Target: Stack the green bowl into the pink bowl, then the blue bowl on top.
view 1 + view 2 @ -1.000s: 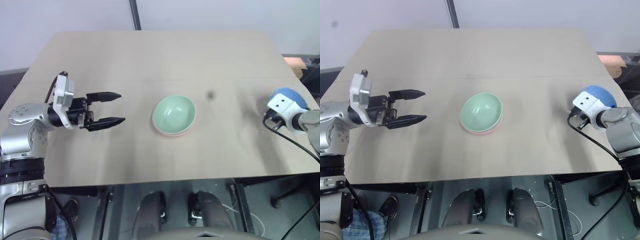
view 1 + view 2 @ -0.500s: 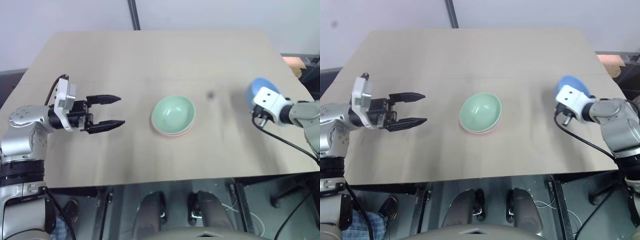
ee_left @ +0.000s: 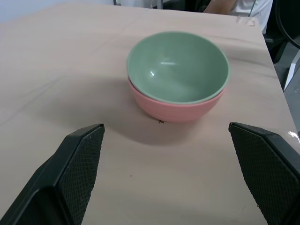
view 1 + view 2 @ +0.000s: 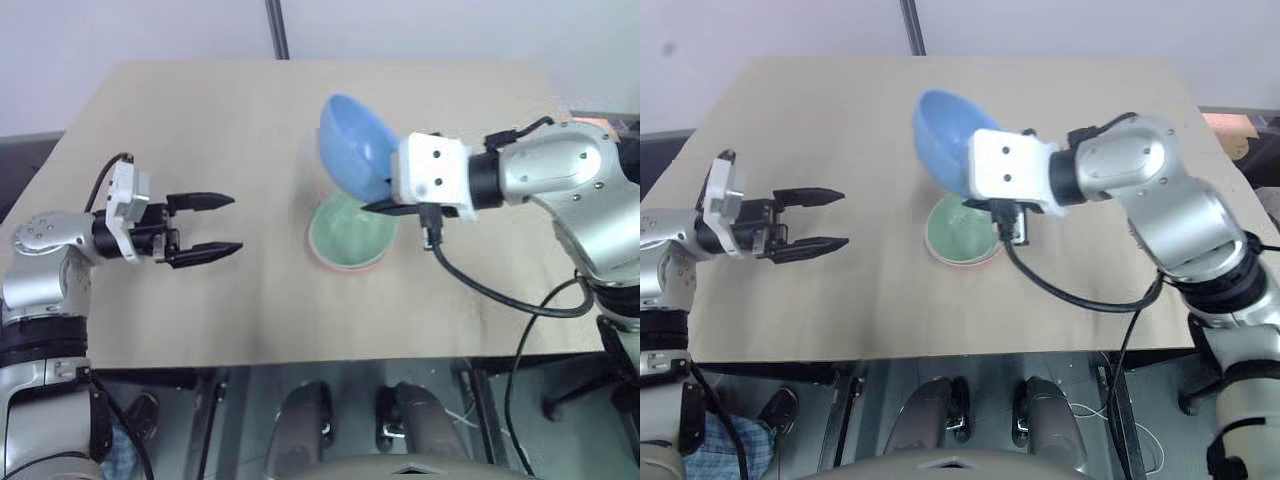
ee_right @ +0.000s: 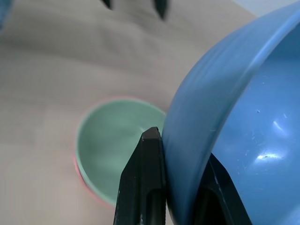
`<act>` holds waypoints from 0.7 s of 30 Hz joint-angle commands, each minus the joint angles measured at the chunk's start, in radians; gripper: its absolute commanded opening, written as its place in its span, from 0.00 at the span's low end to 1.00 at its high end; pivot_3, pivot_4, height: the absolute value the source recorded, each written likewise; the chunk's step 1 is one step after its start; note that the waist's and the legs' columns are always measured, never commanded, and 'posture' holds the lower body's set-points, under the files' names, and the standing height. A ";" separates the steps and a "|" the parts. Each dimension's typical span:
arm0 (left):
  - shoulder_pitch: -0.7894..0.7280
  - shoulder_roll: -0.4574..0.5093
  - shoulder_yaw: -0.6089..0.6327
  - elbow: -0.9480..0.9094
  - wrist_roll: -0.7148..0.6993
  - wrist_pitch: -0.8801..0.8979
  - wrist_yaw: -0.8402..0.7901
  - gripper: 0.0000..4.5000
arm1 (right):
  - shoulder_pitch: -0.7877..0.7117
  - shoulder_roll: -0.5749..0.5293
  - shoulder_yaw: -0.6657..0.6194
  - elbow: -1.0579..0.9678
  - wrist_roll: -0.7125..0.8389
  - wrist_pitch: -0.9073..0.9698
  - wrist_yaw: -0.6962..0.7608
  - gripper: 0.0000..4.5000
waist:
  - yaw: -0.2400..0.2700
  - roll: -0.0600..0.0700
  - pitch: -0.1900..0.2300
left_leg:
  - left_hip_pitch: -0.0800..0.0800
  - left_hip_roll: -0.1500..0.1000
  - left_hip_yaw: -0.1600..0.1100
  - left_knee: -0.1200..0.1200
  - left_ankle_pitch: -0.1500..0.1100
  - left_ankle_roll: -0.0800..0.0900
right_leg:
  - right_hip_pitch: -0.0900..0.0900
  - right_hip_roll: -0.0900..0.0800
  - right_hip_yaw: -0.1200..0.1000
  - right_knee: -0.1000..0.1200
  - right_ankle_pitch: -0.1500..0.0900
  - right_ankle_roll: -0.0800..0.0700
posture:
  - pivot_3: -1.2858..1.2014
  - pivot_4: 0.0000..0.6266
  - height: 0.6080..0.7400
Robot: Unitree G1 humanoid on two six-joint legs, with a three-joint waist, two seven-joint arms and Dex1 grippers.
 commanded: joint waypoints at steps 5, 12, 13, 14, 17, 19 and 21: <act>-0.053 0.007 -0.014 0.043 0.015 -0.028 -0.031 1.00 | -0.038 0.061 0.091 -0.005 -0.075 -0.049 -0.016 0.01 | 0.000 0.000 0.000 | 0.000 0.000 0.000 0.000 0.000 0.000 | 0.000 0.000 0.000 0.000 0.002 -0.003 | 0.52 0.24 1.00; -0.072 0.008 -0.024 0.067 0.018 -0.039 -0.051 1.00 | -0.058 0.083 0.071 0.026 -0.106 -0.017 -0.038 0.59 | 0.000 0.000 0.000 | 0.000 0.000 0.000 0.000 0.000 0.000 | 0.000 0.000 0.000 0.000 0.002 -0.003 | 0.52 0.24 1.00; -0.076 0.007 -0.025 0.071 0.019 -0.040 -0.053 1.00 | -0.065 0.079 0.057 0.033 -0.104 -0.008 -0.039 0.59 | 0.000 0.000 0.000 | 0.000 0.000 0.000 0.000 0.000 0.000 | 0.000 0.000 0.000 0.000 0.002 -0.003 | 0.52 0.24 1.00; -0.079 0.006 -0.026 0.074 0.020 -0.041 -0.053 1.00 | -0.072 0.074 0.039 0.038 -0.096 0.005 -0.038 0.59 | 0.000 0.000 0.000 | 0.000 0.000 0.000 0.000 0.000 0.000 | 0.000 0.000 0.000 0.000 0.002 -0.003 | 0.52 0.24 1.00; -0.084 0.006 -0.031 0.081 0.018 -0.042 -0.056 1.00 | -0.080 0.055 -0.016 0.042 -0.067 0.052 -0.037 0.59 | 0.001 0.000 0.000 | 0.000 0.000 0.000 0.000 0.000 0.000 | 0.000 0.000 0.000 0.000 0.002 -0.003 | 0.52 0.24 1.00; -0.086 0.006 -0.032 0.083 0.015 -0.038 -0.056 1.00 | -0.065 0.029 -0.054 0.032 -0.044 0.087 -0.030 0.59 | 0.001 0.000 0.000 | 0.000 0.000 0.000 0.000 0.000 0.000 | 0.000 0.000 0.000 0.000 0.002 -0.003 | 0.52 0.24 1.00; -0.092 0.006 -0.031 0.088 0.017 -0.036 -0.056 1.00 | -0.031 -0.011 -0.095 0.019 -0.025 0.119 -0.022 0.59 | 0.000 0.000 0.000 | 0.000 0.000 0.000 0.000 0.000 0.000 | 0.000 0.000 0.000 0.000 0.002 -0.003 | 0.52 0.24 1.00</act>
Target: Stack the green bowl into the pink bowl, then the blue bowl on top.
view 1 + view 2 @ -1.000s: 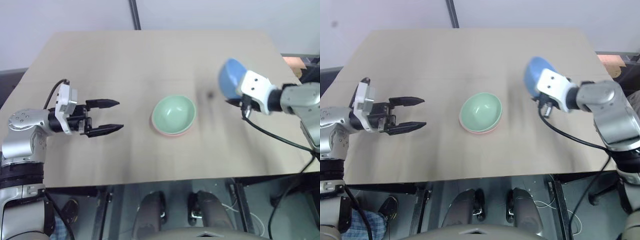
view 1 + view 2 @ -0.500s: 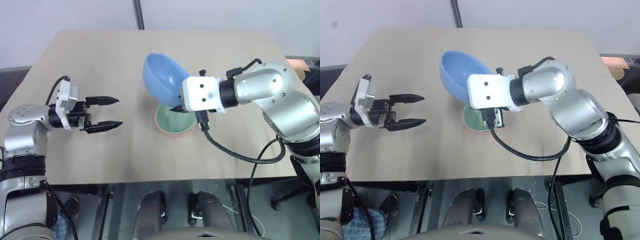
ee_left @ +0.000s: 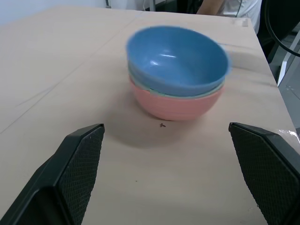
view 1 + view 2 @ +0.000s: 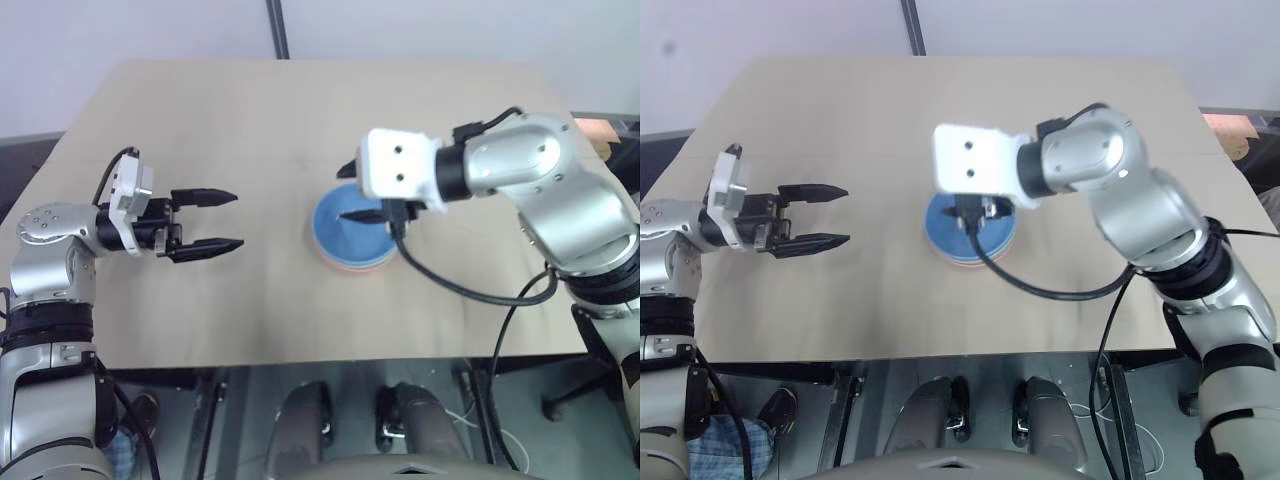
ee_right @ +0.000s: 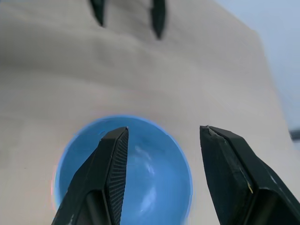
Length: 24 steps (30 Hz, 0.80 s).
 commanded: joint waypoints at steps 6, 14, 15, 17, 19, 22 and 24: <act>-0.018 0.008 0.006 0.002 0.006 -0.012 -0.005 1.00 | 0.197 -0.143 -0.248 -0.075 0.130 0.129 -0.012 0.59 | 0.002 0.000 0.000 | 0.000 0.000 0.000 0.000 0.000 0.000 | 0.000 -0.001 0.000 -0.001 0.000 0.000 | 0.52 0.24 1.00; 0.028 0.012 0.022 -0.015 0.016 -0.014 0.023 1.00 | 0.564 -0.155 -0.530 -0.059 0.223 -0.037 -0.051 0.59 | 0.001 0.000 0.000 | 0.000 0.000 0.000 -0.001 0.000 0.000 | 0.001 0.000 0.000 -0.001 -0.002 0.003 | 0.52 0.24 1.00; 0.037 0.013 0.023 -0.019 0.019 -0.013 0.030 1.00 | 0.608 -0.154 -0.567 -0.042 0.233 -0.080 -0.043 0.59 | 0.002 0.000 0.000 | 0.000 0.000 -0.001 -0.001 0.000 0.000 | 0.001 0.000 0.000 -0.001 -0.002 0.004 | 0.52 0.24 1.00; 0.054 0.014 0.024 -0.023 0.027 -0.014 0.049 1.00 | 0.700 -0.159 -0.634 0.002 0.259 -0.145 -0.010 0.59 | 0.003 0.000 0.000 | 0.001 0.000 -0.001 0.000 0.000 0.000 | 0.002 0.000 0.000 -0.001 -0.002 0.004 | 0.52 0.24 1.00; 0.069 0.013 0.027 -0.025 0.032 -0.023 0.061 1.00 | 0.772 -0.149 -0.690 0.089 0.260 -0.227 -0.009 0.59 | 0.004 -0.001 0.000 | 0.001 0.000 -0.001 0.000 0.000 0.000 | 0.002 0.000 0.000 -0.001 -0.002 0.004 | 0.52 0.24 1.00; 0.080 0.013 0.032 -0.031 0.028 -0.026 0.071 1.00 | 0.827 -0.160 -0.723 0.180 0.280 -0.294 0.019 0.59 | 0.003 0.000 0.000 | 0.001 0.000 -0.002 0.000 0.000 0.000 | 0.003 0.000 -0.001 -0.001 -0.002 0.004 | 0.52 0.24 1.00; 0.086 0.015 0.035 -0.038 0.024 -0.024 0.075 1.00 | 0.848 -0.171 -0.748 0.211 0.320 -0.321 0.063 0.59 | 0.002 0.000 0.000 | 0.001 0.000 -0.002 0.000 0.000 0.000 | 0.003 0.000 -0.001 -0.001 -0.002 0.004 | 0.52 0.24 1.00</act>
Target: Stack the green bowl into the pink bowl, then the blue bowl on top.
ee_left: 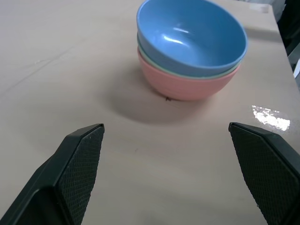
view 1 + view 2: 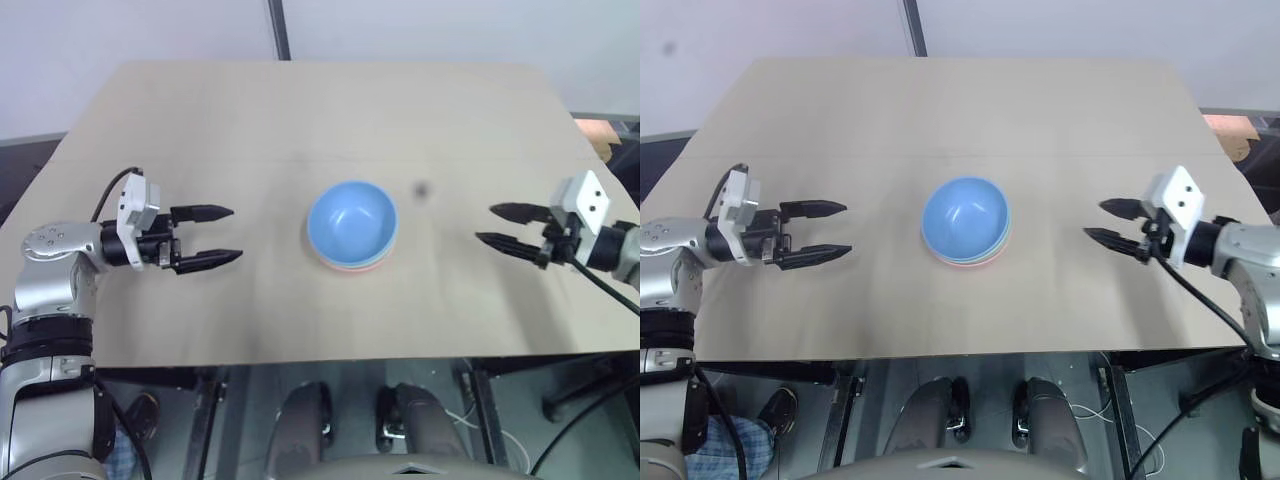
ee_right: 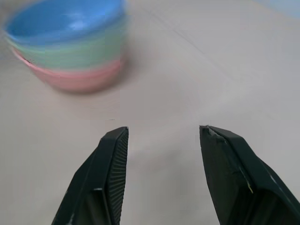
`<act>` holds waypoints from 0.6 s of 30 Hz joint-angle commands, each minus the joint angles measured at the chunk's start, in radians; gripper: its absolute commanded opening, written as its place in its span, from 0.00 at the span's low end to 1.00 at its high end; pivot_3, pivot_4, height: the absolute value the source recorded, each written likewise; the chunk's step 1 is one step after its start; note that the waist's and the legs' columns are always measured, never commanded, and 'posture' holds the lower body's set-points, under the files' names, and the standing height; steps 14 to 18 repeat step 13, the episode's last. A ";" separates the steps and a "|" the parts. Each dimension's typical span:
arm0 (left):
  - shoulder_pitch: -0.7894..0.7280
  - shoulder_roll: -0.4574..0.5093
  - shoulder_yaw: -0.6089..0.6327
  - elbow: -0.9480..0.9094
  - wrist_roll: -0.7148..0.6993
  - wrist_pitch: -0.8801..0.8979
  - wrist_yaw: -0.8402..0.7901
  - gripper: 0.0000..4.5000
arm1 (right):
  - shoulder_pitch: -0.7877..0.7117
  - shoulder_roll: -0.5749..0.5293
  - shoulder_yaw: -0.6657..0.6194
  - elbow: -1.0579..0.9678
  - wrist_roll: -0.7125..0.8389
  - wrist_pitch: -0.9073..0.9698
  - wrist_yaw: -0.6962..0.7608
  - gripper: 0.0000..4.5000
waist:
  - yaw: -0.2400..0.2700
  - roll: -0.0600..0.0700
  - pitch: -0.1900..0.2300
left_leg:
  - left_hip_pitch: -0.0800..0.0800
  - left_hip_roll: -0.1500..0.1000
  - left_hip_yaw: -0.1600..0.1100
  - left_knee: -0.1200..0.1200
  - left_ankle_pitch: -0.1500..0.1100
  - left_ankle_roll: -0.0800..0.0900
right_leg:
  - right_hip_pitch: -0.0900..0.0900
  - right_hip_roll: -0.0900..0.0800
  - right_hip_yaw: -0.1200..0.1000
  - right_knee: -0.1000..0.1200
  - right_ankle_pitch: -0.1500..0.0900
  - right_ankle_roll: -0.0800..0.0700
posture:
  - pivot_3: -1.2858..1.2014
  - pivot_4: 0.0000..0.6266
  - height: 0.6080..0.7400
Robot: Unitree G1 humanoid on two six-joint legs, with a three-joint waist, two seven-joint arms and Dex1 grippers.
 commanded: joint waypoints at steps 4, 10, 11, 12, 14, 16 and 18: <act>0.016 0.017 0.034 -0.043 -0.010 -0.021 0.016 1.00 | 0.038 -0.043 -0.072 0.057 0.083 -0.117 0.102 0.59 | -0.003 0.000 0.000 | 0.001 0.001 0.000 0.000 0.000 0.000 | 0.000 0.001 0.001 0.000 0.000 0.000 | 0.52 0.24 1.00; 0.038 0.022 0.044 -0.057 -0.016 -0.025 0.025 1.00 | 0.046 -0.047 -0.053 0.070 0.099 -0.169 0.131 0.59 | 0.000 0.000 0.000 | 0.000 0.001 0.000 0.000 0.000 0.000 | 0.000 0.001 0.001 0.000 0.000 0.000 | 0.52 0.24 1.00; 0.040 0.023 0.045 -0.060 -0.017 -0.025 0.026 1.00 | 0.045 -0.047 -0.050 0.071 0.100 -0.170 0.131 0.59 | 0.000 0.000 0.000 | 0.000 0.001 0.000 0.000 0.000 0.000 | 0.000 0.001 0.001 0.000 0.000 0.000 | 0.52 0.24 1.00; 0.042 0.023 0.047 -0.061 -0.018 -0.025 0.026 1.00 | 0.043 -0.047 -0.046 0.071 0.101 -0.170 0.130 0.59 | 0.000 0.000 0.000 | 0.001 0.001 0.000 0.000 0.000 0.000 | 0.000 0.001 0.001 0.000 0.000 0.000 | 0.52 0.24 1.00; 0.046 0.024 0.049 -0.065 -0.021 -0.024 0.025 1.00 | 0.040 -0.046 -0.040 0.074 0.099 -0.172 0.127 0.59 | 0.000 0.000 0.000 | 0.000 0.001 0.000 0.000 0.000 0.000 | 0.000 0.001 0.001 0.000 0.000 0.000 | 0.52 0.24 1.00; 0.046 0.024 0.049 -0.065 -0.021 -0.024 0.025 1.00 | 0.040 -0.046 -0.040 0.074 0.099 -0.172 0.127 0.59 | 0.000 0.000 0.000 | 0.000 0.001 0.000 0.000 0.000 0.000 | 0.000 0.001 0.001 0.000 0.000 0.000 | 0.52 0.24 1.00; 0.046 0.024 0.049 -0.065 -0.021 -0.024 0.025 1.00 | 0.040 -0.046 -0.040 0.074 0.099 -0.172 0.127 0.59 | 0.000 0.000 0.000 | 0.000 0.001 0.000 0.000 0.000 0.000 | 0.000 0.001 0.001 0.000 0.000 0.000 | 0.52 0.24 1.00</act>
